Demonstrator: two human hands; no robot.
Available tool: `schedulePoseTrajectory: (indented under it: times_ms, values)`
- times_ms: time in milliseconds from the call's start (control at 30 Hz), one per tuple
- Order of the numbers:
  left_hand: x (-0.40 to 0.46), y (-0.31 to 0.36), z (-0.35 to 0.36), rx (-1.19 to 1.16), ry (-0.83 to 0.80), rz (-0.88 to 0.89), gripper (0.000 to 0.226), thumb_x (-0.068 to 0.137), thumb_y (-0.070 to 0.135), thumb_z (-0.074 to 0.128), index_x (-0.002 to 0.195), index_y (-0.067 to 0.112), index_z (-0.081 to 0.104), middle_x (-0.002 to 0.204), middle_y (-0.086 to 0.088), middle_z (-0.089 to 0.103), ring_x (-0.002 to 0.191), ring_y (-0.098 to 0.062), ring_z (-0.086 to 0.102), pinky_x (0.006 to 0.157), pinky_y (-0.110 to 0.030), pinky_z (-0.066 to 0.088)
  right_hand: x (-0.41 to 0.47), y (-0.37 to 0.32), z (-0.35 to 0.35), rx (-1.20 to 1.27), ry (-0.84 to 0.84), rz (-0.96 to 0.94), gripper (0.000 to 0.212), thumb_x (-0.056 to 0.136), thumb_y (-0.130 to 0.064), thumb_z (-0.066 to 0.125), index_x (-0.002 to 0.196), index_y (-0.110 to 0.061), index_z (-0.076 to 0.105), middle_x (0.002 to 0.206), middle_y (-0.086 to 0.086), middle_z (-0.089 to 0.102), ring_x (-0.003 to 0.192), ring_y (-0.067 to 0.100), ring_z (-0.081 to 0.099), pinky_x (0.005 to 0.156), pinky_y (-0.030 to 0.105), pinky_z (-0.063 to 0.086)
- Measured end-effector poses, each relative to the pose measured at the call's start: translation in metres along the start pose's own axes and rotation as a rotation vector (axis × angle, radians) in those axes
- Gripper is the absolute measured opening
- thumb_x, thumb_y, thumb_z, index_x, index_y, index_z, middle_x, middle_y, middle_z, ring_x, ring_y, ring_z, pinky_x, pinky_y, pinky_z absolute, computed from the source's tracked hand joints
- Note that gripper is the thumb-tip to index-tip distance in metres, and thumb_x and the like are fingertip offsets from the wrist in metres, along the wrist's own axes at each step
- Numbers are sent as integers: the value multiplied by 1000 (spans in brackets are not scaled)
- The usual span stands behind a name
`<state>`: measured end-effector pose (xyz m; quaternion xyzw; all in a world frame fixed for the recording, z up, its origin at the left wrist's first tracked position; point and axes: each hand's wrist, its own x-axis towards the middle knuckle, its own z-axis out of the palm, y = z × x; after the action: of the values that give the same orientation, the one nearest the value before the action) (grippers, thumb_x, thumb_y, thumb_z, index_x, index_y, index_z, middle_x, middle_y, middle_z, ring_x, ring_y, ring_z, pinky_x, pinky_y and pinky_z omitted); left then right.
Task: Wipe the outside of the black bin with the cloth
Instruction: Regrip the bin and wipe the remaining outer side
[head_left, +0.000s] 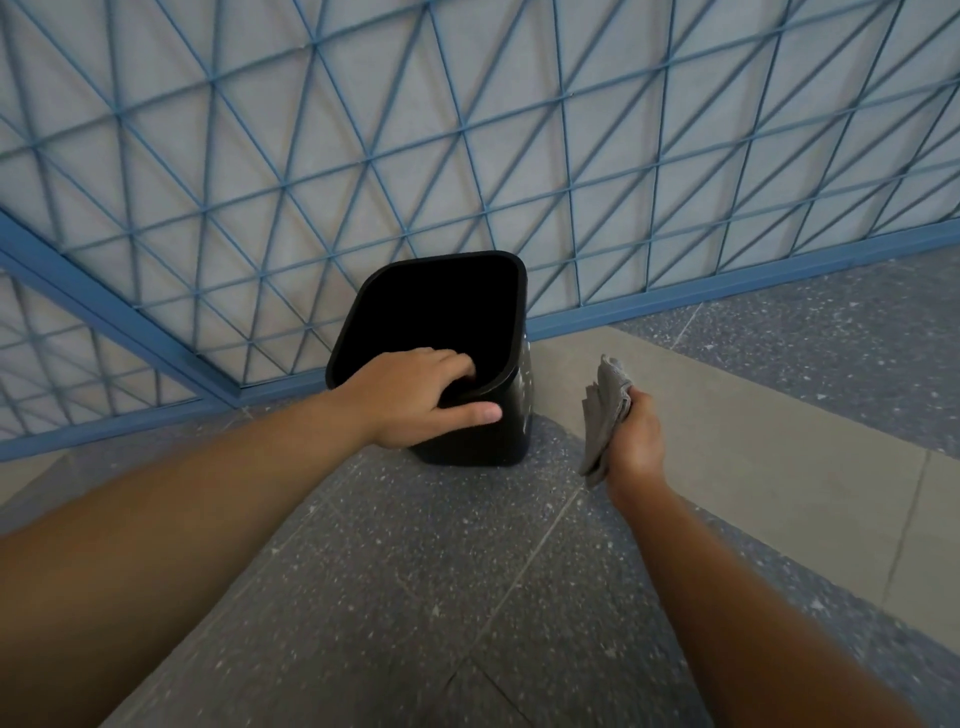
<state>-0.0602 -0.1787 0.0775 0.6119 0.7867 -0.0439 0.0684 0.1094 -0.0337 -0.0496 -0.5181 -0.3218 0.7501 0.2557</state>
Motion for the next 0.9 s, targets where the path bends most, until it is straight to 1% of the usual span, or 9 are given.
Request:
schedulePoseTrajectory:
  times_ms: [100,200,333,433,533,600,700,767,900]
  values:
    - [18,18,3,-159,-92,-120,74,81,86,27,99,22,59,96,3,62,92,-21,61,82,-39,50,1,2,-1,39,-5,-2,46,109,-35,40,136,-9,66,126,9,68,109,23,61,96,37,46]
    - [30,32,9,-173,-119,-155,72,93,75,25,102,15,64,97,-7,67,93,-26,64,89,-45,51,7,11,-3,89,-21,20,34,108,-35,41,101,-21,71,96,0,70,95,20,67,104,42,52]
    - [45,48,-1,-205,-18,-184,62,100,62,29,67,14,51,68,-5,53,66,-20,55,73,-39,46,6,30,-8,98,-17,100,37,107,-36,39,89,-23,69,108,-3,71,114,23,64,111,52,49]
    - [58,46,-14,-301,38,-210,65,99,61,33,63,10,49,65,-7,54,65,-22,56,72,-38,43,5,40,-8,16,21,138,38,106,-39,42,104,-15,71,129,19,70,117,36,65,96,50,50]
    - [65,40,-18,-326,71,-223,65,99,61,36,64,8,53,66,-10,58,66,-24,59,73,-39,46,-7,41,-7,-90,38,106,47,107,-41,40,122,-3,64,126,20,64,108,29,56,87,38,38]
    - [68,36,-20,-326,110,-243,66,100,58,37,65,5,54,67,-14,60,66,-26,60,71,-41,46,-15,47,-4,-107,5,8,70,98,-53,38,142,-3,61,145,20,61,119,28,54,95,39,37]
    - [72,28,-29,-379,147,-288,63,102,54,38,63,7,53,67,-16,61,65,-29,62,67,-39,45,-28,63,6,-209,-42,-192,73,99,-53,30,156,-12,49,166,11,45,153,26,42,128,45,34]
    - [73,22,-34,-415,179,-318,60,103,51,38,58,12,45,59,-7,52,56,-24,54,58,-36,38,-32,73,15,-288,-74,-252,76,97,-54,23,160,-17,41,169,8,41,159,26,34,132,50,28]
    - [77,18,-36,-439,219,-363,58,104,48,37,55,16,34,52,1,36,46,-14,38,51,-32,28,-37,83,37,-373,-163,-391,65,104,-47,17,165,-25,25,177,-4,19,165,15,12,137,44,14]
